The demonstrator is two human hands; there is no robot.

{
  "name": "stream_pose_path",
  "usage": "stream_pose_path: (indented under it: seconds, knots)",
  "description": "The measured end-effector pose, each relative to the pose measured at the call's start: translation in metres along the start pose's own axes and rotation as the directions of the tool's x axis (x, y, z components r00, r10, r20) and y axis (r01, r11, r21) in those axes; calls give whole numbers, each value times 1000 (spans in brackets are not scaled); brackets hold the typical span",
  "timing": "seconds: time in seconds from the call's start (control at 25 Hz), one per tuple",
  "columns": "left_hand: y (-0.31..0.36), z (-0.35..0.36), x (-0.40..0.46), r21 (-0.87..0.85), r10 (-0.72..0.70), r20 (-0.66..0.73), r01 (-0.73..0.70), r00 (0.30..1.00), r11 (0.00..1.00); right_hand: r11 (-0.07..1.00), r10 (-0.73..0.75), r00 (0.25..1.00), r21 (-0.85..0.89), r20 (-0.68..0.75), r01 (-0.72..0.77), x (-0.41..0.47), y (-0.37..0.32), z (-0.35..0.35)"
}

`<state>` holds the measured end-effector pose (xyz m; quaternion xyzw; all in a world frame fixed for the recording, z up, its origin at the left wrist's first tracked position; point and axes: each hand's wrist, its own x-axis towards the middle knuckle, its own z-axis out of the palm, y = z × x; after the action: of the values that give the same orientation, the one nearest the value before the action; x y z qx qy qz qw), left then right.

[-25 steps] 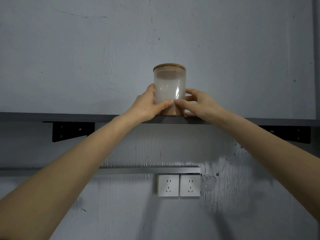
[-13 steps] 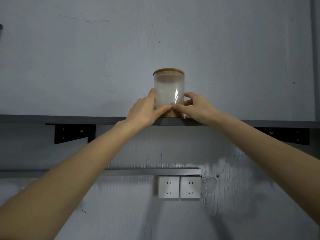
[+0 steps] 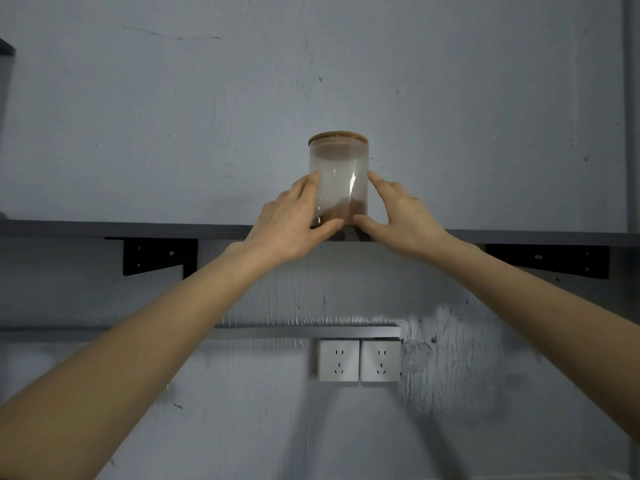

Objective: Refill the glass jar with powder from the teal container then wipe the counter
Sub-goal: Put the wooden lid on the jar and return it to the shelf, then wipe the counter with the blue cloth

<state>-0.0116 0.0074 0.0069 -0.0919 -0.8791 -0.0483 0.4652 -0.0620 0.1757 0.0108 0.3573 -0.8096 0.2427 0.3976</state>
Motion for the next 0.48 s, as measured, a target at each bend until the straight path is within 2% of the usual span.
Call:
stream_pose_path:
  seconds: [0.12, 0.28, 0.48]
  knots:
    - [3, 3, -18, 67, 19, -26, -17, 999, 998, 993, -73, 994, -99, -76, 66, -20, -2, 2]
    - [6, 13, -46, 150, 55, -82, -42, 995, 988, 972, -108, 986, -220, -127, 79, -52, -5, 14]
    - [5, 30, -86, 131, 101, -116, -86, 988, 988, 973, -96, 983, -223, -153, 60, -88, -1, 34]
